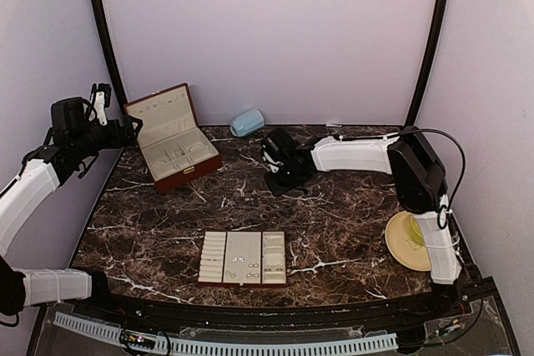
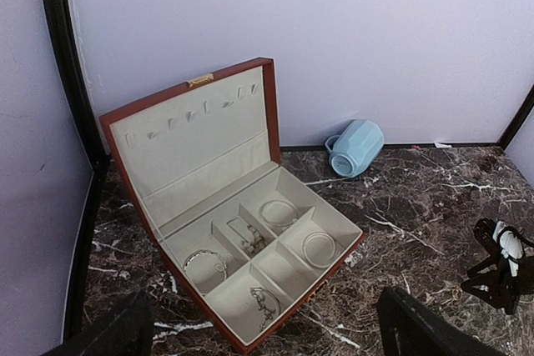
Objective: Organize the mixed jewelry
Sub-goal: Move to the center of the board in the compartment layer, then pick up the ring from the center of the board, then pass from the right arm to the left
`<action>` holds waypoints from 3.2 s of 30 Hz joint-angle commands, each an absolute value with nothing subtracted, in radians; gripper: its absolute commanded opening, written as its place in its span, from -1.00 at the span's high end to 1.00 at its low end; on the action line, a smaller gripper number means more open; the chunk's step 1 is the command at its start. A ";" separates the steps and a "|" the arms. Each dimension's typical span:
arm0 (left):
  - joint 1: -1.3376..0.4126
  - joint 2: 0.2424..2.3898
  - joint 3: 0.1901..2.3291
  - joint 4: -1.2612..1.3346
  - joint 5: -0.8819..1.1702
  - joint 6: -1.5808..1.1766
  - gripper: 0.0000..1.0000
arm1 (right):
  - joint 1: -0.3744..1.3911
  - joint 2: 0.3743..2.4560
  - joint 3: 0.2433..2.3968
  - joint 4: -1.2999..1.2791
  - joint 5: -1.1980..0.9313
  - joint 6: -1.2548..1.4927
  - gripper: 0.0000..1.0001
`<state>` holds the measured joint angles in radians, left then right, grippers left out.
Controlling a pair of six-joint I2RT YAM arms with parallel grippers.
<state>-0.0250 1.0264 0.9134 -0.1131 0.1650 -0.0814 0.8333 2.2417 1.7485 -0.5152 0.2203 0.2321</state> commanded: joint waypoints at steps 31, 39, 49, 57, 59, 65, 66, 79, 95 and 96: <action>-0.027 1.002 0.903 -0.100 0.146 -0.075 -0.93 | 0.813 2.298 1.734 -0.471 0.166 0.211 0.73; -0.027 0.999 0.901 -0.100 0.145 -0.077 -0.93 | 0.813 2.306 1.727 -0.472 0.169 0.206 0.76; -0.042 0.999 0.900 -0.089 0.213 -0.081 -0.86 | 0.813 2.239 1.686 -0.406 0.203 0.204 0.98; -0.296 1.066 0.856 0.051 0.234 -0.263 -0.82 | 0.813 2.080 1.548 -0.243 0.199 0.232 1.00; -0.406 1.110 0.818 0.126 0.243 -0.325 -0.80 | 0.813 2.037 1.501 -0.201 0.195 0.241 1.00; -0.614 1.298 0.805 0.307 0.235 -0.461 -0.78 | 0.815 1.897 1.351 -0.077 0.164 0.270 1.00; -0.627 1.337 0.807 0.328 0.243 -0.496 -0.77 | 0.815 1.873 1.323 -0.043 0.152 0.274 1.00; -0.744 1.629 0.983 0.457 0.369 -0.604 -0.53 | 0.837 1.672 1.166 0.085 0.095 0.265 1.00; -0.745 1.768 1.056 0.602 0.458 -0.762 0.14 | 0.874 1.623 1.115 0.120 0.116 0.247 1.00; -0.745 1.769 1.057 0.601 0.459 -0.762 0.17 | 0.878 1.624 1.115 0.120 0.123 0.245 1.00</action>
<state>-0.7437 1.7676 1.0267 0.5484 0.4316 -0.7341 0.8616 1.6505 1.1248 0.0757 0.1081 0.2619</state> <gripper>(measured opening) 0.433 0.010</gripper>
